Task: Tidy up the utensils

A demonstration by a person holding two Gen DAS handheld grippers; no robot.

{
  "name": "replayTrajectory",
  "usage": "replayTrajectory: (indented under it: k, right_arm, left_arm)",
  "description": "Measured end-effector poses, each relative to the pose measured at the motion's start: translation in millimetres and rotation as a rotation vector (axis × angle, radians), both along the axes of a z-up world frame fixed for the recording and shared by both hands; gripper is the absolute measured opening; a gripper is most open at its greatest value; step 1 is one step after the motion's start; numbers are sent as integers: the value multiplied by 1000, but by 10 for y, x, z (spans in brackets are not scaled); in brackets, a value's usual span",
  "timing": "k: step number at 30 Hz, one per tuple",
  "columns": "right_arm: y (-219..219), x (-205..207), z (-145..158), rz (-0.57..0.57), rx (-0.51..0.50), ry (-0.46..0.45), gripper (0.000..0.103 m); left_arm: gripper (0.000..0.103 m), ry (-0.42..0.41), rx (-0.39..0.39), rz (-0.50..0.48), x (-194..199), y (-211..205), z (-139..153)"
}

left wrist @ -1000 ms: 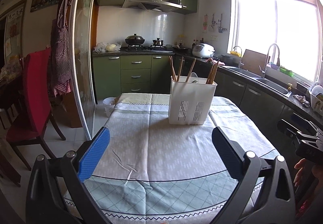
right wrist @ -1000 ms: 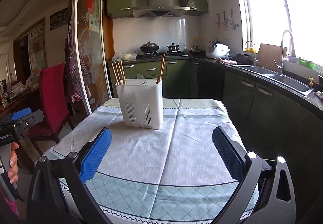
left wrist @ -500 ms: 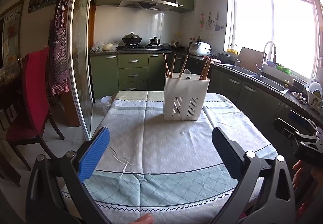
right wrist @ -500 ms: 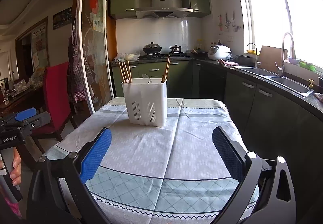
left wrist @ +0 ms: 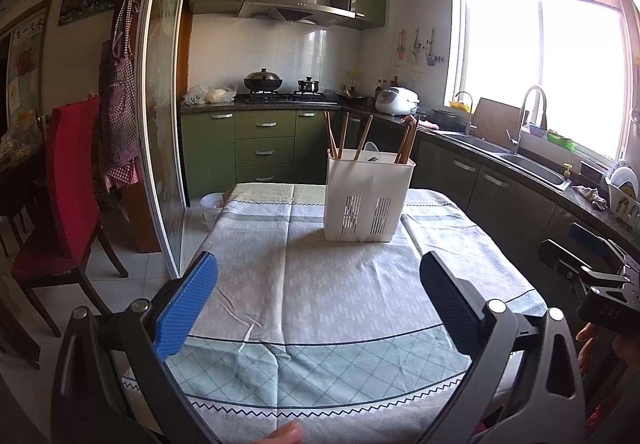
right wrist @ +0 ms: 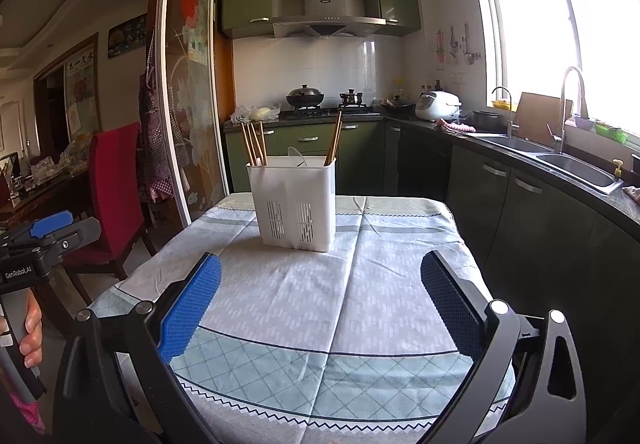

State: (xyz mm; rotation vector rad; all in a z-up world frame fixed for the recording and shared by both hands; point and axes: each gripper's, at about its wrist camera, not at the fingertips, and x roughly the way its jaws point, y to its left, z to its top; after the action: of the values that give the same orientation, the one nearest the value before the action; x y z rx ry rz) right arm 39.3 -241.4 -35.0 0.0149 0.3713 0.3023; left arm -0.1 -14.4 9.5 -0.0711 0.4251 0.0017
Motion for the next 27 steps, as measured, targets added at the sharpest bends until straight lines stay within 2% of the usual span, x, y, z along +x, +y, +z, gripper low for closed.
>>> replayTrajectory:
  k: [27]
  right_arm:
    - [22, 45, -87, 1, -8, 10, 98]
  left_arm:
    - [96, -10, -7, 43, -1, 60, 6]
